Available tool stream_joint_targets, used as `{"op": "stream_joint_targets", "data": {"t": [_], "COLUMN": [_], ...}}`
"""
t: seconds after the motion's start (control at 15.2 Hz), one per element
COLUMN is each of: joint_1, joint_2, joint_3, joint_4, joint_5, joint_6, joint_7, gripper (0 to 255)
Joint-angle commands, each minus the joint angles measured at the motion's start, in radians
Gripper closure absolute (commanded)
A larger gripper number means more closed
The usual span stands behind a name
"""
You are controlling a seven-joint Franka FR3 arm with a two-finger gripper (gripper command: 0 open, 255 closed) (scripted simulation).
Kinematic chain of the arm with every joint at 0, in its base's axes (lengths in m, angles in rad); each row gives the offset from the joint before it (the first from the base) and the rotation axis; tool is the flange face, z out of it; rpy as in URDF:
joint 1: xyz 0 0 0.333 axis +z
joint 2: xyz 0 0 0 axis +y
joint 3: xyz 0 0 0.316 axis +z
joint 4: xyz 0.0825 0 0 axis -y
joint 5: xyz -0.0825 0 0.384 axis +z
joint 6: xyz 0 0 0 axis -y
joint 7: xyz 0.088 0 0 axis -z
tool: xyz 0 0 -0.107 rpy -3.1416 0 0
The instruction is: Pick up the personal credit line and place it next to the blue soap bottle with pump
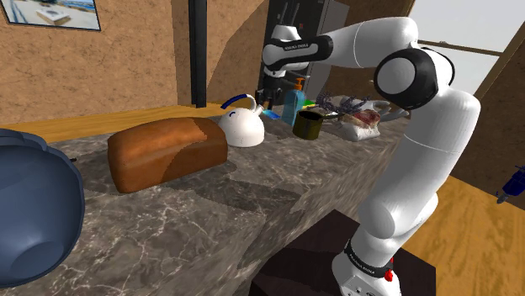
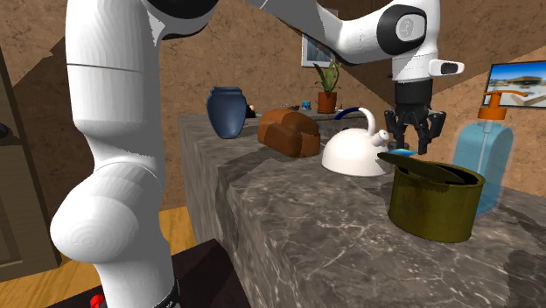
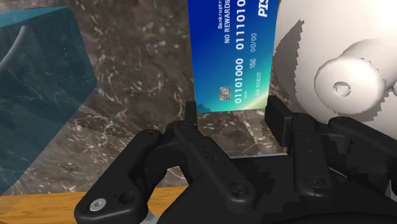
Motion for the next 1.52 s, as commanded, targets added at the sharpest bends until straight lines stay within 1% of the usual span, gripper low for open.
{"op": "stream_joint_targets", "data": {"t": [0.0, 0.73, 1.25, 1.32, 1.45], "joint_1": [0.001, 0.002, 0.003, 0.002, 0.003], "joint_2": [0.001, 0.031, 0.031, 0.032, 0.034], "joint_3": [0.001, -0.001, -0.002, -0.002, -0.001], "joint_4": [-0.028, -0.133, -0.132, -0.134, -0.137], "joint_5": [-0.001, -0.006, -0.006, -0.006, -0.007], "joint_6": [0.028, 0.163, 0.163, 0.165, 0.169], "joint_7": [0.002, 0.007, 0.007, 0.007, 0.009], "gripper": [255, 255, 255, 0, 0]}}
